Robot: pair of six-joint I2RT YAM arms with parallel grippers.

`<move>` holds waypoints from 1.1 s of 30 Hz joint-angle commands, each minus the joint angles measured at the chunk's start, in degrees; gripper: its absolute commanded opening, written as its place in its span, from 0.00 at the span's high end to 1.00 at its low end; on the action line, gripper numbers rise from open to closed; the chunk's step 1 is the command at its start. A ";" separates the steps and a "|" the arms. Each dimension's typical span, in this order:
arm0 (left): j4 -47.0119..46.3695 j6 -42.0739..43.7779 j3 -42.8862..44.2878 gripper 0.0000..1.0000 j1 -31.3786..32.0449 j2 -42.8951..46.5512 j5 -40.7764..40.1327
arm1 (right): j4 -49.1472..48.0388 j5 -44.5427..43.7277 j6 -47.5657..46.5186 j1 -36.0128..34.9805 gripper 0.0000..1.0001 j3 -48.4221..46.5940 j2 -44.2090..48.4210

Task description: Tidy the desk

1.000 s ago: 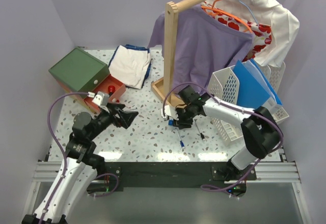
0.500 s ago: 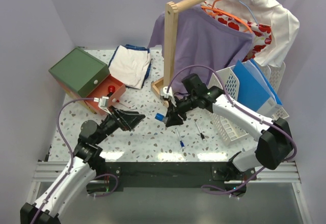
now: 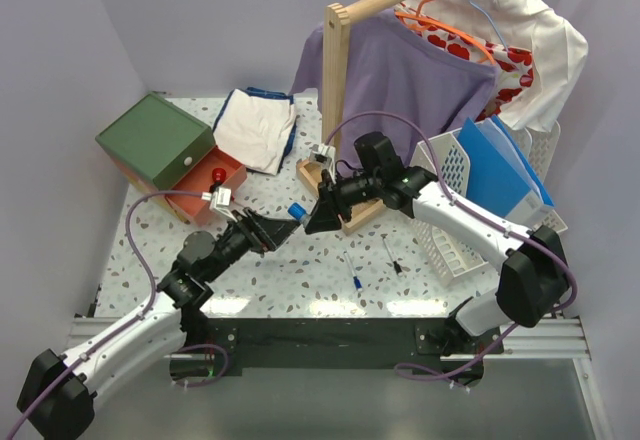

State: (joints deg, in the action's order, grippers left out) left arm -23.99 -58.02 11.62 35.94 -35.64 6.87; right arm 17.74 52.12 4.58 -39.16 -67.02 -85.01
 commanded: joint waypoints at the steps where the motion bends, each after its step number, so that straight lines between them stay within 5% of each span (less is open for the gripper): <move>1: -6.15 -0.08 3.06 0.12 1.41 -1.80 -4.15 | -6.83 2.72 7.11 -0.04 1.00 -0.04 -0.06; 12: -9.59 -0.96 5.70 0.18 3.87 -4.18 -5.99 | -9.12 2.99 6.93 -0.04 1.00 1.28 -1.47; 33: -8.27 1.68 7.89 0.54 4.14 -7.07 -8.28 | -9.83 5.01 5.88 -0.04 0.92 2.60 0.02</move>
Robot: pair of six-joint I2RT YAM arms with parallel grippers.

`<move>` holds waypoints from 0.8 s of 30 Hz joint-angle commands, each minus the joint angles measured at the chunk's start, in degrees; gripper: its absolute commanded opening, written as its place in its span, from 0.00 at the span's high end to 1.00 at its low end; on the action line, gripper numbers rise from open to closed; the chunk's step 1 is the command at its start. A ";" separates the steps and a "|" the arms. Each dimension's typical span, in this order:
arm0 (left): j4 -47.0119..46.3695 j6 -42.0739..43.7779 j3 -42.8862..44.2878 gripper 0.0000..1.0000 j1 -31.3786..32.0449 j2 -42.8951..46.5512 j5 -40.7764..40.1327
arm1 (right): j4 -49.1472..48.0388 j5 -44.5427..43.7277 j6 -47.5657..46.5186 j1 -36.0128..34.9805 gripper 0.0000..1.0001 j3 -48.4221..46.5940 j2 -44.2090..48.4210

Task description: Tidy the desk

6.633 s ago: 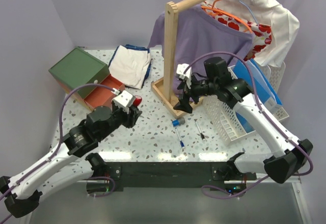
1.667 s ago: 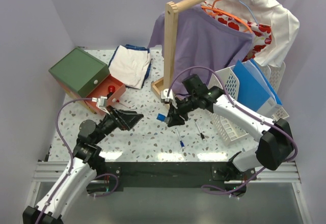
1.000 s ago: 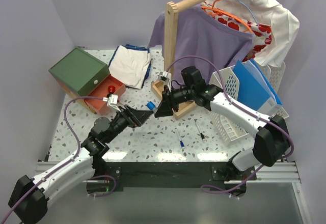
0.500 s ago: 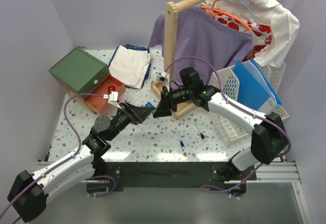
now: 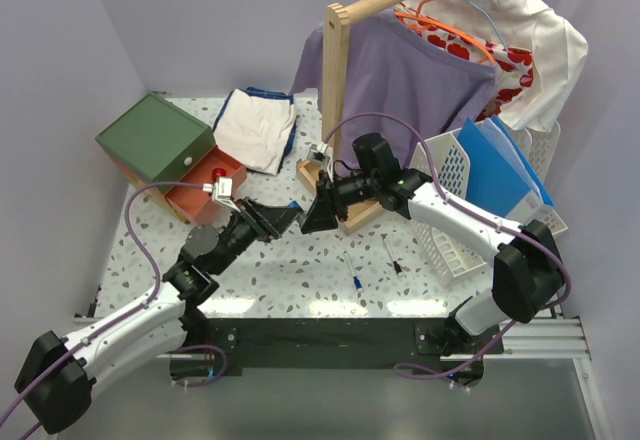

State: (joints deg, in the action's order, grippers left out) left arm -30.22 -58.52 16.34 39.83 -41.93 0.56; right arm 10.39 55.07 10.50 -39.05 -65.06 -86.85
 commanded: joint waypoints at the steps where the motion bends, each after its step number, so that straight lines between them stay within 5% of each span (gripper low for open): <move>1: -2.21 2.36 3.17 0.58 0.24 -0.96 -1.53 | -2.40 1.97 -0.13 -0.15 0.91 0.55 1.86; 3: -2.48 2.45 3.35 0.72 0.24 -1.22 -1.26 | -1.87 1.97 -0.48 -0.24 0.87 0.37 1.77; 6: -1.00 3.76 3.52 0.93 0.24 -0.70 -1.26 | 0.66 1.27 -2.75 -0.15 0.58 -0.33 1.95; 7: 0.41 5.42 3.79 0.96 0.24 -0.17 -2.30 | 1.81 0.83 -3.90 -0.15 0.39 -1.12 2.29; 12: 17.41 13.51 8.00 1.00 0.16 4.74 -8.63 | 12.17 -5.14 -17.06 2.21 0.09 -2.88 5.19; 14: 23.42 18.60 10.89 1.00 0.16 5.89 -12.76 | 13.51 -5.58 -19.89 3.88 0.01 -2.09 7.38; 20: 49.76 33.72 23.37 1.00 0.07 3.46 -27.61 | 30.45 -3.39 -43.61 5.82 0.01 -2.53 9.24; 24: 58.51 43.30 32.69 1.00 -0.19 -2.88 -37.89 | 40.47 -4.79 -56.44 6.35 0.01 -1.92 10.29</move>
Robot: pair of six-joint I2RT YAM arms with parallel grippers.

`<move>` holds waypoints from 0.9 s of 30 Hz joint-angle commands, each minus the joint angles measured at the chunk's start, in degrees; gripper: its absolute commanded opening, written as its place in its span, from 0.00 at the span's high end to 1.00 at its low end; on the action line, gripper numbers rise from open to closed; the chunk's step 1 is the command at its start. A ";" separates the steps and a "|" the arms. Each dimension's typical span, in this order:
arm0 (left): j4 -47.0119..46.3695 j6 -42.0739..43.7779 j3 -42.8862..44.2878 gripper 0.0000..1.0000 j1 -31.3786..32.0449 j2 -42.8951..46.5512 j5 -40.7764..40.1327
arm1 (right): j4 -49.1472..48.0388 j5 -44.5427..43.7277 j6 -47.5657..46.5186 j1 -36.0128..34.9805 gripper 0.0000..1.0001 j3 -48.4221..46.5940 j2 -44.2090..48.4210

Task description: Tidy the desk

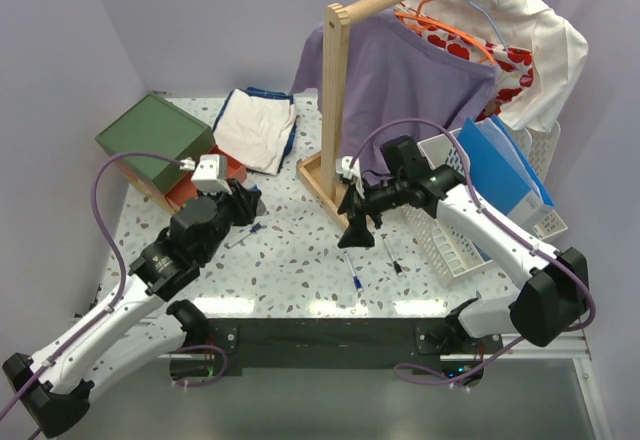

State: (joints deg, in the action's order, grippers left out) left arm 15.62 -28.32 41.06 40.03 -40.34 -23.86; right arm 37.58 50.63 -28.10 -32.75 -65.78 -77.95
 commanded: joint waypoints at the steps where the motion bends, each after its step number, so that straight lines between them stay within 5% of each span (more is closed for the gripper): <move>1: 13.64 16.76 10.51 1.00 -0.65 -5.88 -16.89 | 13.65 -1.92 -18.48 0.23 0.01 -0.76 1.75; 9: 9.00 31.47 13.87 1.00 -13.37 -17.40 -18.60 | 12.34 -0.80 -20.33 2.08 0.01 2.24 3.34; 19: 0.47 40.18 16.15 0.99 -19.73 -28.56 -17.10 | 14.10 -0.80 -22.00 2.08 0.01 1.71 3.60; 27: 3.45 37.11 19.06 0.53 -19.99 -30.51 -16.49 | 14.10 -0.53 -22.09 2.08 0.01 1.79 3.16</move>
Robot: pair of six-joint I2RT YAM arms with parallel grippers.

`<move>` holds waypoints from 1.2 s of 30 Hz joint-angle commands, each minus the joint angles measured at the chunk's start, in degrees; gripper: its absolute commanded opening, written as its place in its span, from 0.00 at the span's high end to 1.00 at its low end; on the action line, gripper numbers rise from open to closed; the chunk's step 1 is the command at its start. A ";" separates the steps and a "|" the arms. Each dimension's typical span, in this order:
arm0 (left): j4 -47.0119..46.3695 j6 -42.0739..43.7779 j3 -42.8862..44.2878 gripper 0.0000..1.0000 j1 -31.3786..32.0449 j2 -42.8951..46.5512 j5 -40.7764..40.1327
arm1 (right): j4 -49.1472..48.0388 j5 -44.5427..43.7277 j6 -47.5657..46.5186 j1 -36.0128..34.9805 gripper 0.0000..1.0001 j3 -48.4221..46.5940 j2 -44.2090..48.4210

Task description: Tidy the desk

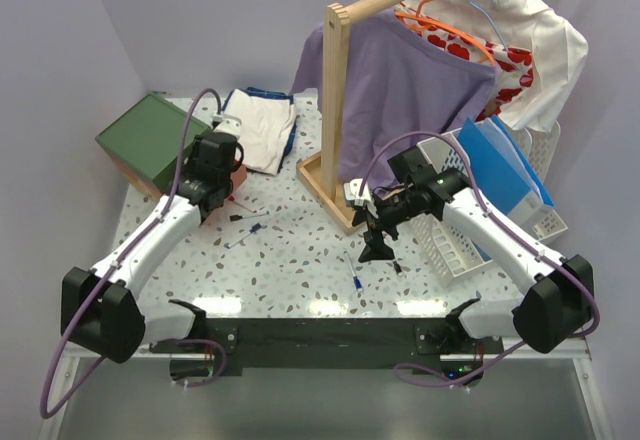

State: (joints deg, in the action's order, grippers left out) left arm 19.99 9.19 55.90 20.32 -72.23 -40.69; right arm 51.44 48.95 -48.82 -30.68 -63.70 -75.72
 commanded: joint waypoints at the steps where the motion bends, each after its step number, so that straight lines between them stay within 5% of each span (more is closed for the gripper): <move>1: 0.39 -0.49 5.18 0.52 -0.28 1.65 1.39 | 0.33 1.24 -1.46 0.00 0.01 -0.28 0.84; 8: 5.49 -1.54 7.29 0.49 -0.28 4.37 5.26 | 0.42 1.06 -1.72 0.09 0.01 -0.20 0.31; 15: 9.89 -4.52 6.95 0.50 -0.28 9.91 25.36 | 0.42 0.97 -1.98 0.09 0.01 -0.11 -0.39; 21: 9.20 -8.75 0.28 0.66 -0.28 12.28 32.59 | 0.50 0.97 -2.16 0.00 0.01 -0.11 -0.83; 27: 7.00 -10.69 -4.56 0.98 -0.28 10.62 36.72 | 1.03 1.06 -2.33 0.00 0.01 -0.37 -1.27; 36: 4.98 -9.46 -6.68 1.00 -0.28 4.03 34.89 | 1.29 0.89 -2.51 0.00 0.01 -0.37 -1.27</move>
State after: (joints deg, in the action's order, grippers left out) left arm 27.77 -0.43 49.89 20.32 -66.35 -5.63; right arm 52.05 48.95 -50.02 -30.68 -63.61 -76.86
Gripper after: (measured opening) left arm 0.013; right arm 0.986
